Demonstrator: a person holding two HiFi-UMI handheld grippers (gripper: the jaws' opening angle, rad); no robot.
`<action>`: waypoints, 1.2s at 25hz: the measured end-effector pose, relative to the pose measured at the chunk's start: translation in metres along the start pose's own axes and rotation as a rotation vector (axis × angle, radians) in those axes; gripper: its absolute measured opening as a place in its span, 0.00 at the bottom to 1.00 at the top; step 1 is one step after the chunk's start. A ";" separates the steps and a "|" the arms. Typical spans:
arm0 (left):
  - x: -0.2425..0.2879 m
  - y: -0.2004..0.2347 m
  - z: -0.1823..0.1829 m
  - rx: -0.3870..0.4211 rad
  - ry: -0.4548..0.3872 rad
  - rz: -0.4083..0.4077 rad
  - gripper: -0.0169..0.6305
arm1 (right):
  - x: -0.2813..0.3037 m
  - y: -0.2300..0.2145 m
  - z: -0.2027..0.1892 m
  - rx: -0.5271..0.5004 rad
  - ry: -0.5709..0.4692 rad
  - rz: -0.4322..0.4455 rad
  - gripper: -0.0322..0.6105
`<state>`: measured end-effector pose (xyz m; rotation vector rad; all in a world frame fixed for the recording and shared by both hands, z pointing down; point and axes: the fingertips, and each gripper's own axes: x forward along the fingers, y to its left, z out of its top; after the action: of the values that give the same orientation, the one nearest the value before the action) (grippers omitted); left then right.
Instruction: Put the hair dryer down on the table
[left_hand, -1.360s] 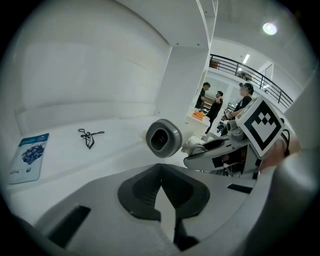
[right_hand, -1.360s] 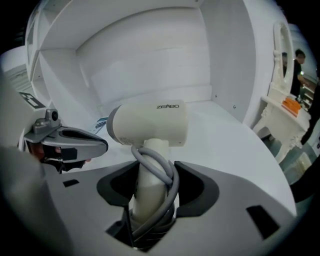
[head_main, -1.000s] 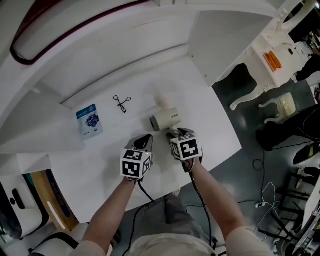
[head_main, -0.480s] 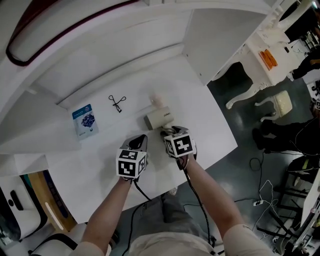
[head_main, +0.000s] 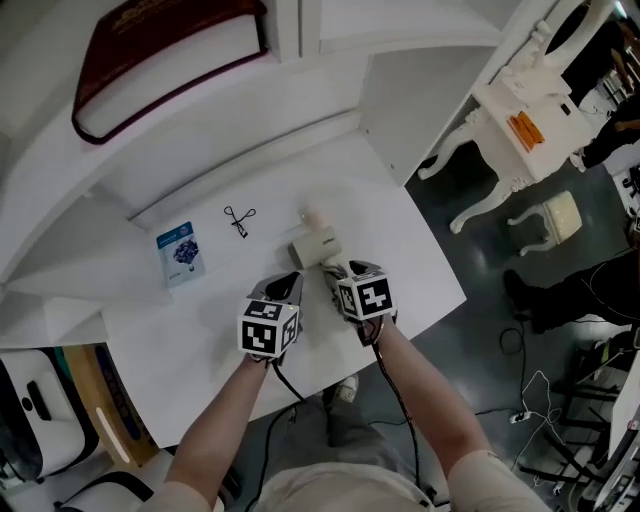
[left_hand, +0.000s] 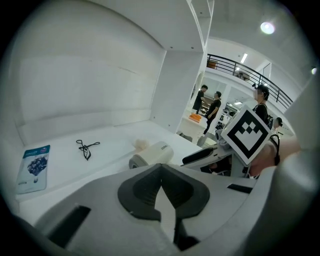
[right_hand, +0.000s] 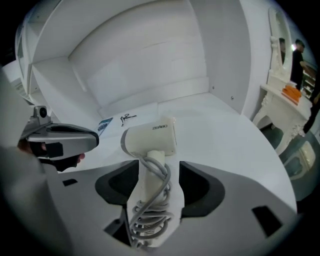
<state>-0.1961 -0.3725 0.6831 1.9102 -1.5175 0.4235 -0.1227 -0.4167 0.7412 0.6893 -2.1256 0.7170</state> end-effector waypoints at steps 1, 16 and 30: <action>-0.004 -0.003 0.006 0.002 -0.008 0.000 0.05 | -0.008 0.001 0.005 -0.002 -0.015 0.003 0.42; -0.123 -0.086 0.136 0.145 -0.297 -0.059 0.05 | -0.202 0.023 0.113 -0.123 -0.473 -0.094 0.36; -0.256 -0.165 0.210 0.465 -0.519 0.025 0.05 | -0.407 0.099 0.148 -0.206 -0.863 -0.099 0.12</action>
<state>-0.1403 -0.3038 0.3238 2.5067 -1.8940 0.3239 -0.0366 -0.3533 0.3106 1.1123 -2.8481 0.1202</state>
